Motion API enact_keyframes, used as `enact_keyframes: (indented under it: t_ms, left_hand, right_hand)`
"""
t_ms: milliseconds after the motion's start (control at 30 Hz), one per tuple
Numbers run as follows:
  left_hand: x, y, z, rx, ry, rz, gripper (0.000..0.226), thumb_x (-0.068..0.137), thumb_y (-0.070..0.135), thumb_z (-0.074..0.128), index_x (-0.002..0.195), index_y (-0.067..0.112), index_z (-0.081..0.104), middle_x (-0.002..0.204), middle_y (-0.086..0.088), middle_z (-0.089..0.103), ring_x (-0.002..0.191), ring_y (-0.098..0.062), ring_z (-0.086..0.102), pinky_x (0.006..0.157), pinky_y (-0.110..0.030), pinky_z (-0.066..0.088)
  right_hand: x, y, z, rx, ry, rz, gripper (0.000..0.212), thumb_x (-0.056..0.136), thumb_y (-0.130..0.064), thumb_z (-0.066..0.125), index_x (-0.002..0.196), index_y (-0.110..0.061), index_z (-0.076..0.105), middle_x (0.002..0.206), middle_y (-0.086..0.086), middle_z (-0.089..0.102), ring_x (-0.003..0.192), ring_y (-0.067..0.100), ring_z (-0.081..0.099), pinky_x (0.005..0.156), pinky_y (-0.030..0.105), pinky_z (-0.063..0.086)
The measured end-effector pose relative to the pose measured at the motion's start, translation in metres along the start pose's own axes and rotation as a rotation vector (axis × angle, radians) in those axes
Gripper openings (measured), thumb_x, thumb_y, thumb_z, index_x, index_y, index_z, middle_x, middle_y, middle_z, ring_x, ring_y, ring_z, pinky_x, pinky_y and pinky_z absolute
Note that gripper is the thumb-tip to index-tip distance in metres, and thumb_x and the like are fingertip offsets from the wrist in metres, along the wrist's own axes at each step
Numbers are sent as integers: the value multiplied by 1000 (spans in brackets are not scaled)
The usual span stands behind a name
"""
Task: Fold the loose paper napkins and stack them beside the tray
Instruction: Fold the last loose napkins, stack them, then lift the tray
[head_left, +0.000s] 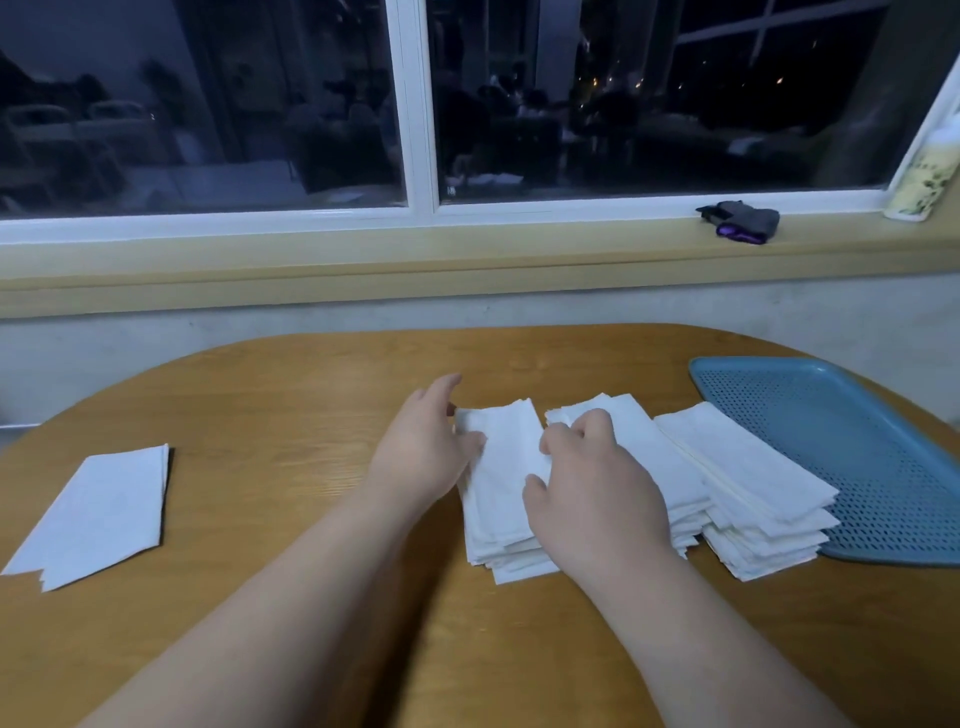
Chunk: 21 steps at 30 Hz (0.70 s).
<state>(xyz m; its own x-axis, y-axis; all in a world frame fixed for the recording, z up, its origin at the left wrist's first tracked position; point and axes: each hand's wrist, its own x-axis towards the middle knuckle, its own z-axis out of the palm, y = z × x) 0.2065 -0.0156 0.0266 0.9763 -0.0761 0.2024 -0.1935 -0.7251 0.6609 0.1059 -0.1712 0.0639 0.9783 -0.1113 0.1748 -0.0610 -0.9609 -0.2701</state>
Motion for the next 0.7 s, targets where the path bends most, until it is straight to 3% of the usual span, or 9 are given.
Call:
enact_keyframes:
  t_ms: [100, 233, 500, 600, 700]
  left_hand:
    - [-11, -5, -10, -10, 65, 7, 62, 88, 36, 70, 144, 32, 45, 120, 10, 51, 91, -4, 50, 82, -21, 36]
    - [-42, -29, -39, 4, 113, -15, 45, 88, 35, 68, 132, 31, 58, 115, 13, 53, 76, -3, 55, 79, -24, 40]
    - [-115, -134, -129, 141, 263, -241, 35, 91, 29, 64, 126, 33, 61, 114, 17, 55, 82, 7, 56, 81, -25, 42]
    - [-133, -178, -162, 247, 330, -316, 36, 91, 27, 63, 127, 28, 62, 121, 11, 58, 97, -6, 58, 89, -32, 47]
    - [-145, -211, -179, 355, 397, -357, 37, 90, 24, 65, 127, 20, 65, 121, -1, 60, 116, -23, 51, 98, -35, 41]
  right_hand:
    - [-9, -6, -3, 105, 23, -74, 25, 100, -38, 46, 122, -28, 53, 127, -10, 38, 79, 15, 58, 68, 31, 48]
    - [-26, -35, 10, 222, -38, -248, 17, 98, -42, 47, 110, -33, 54, 116, -13, 44, 75, 12, 53, 69, 31, 44]
    - [-27, -126, 70, 369, -227, -455, 12, 96, -42, 49, 100, -31, 55, 108, -13, 51, 79, 12, 52, 70, 31, 44]
    - [-18, -163, 95, 371, -269, -464, 14, 96, -39, 50, 101, -30, 59, 106, -13, 53, 94, 12, 51, 73, 27, 36]
    - [-10, -201, 123, 365, -272, -459, 14, 93, -39, 53, 98, -29, 62, 105, -10, 56, 109, 15, 48, 85, 27, 39]
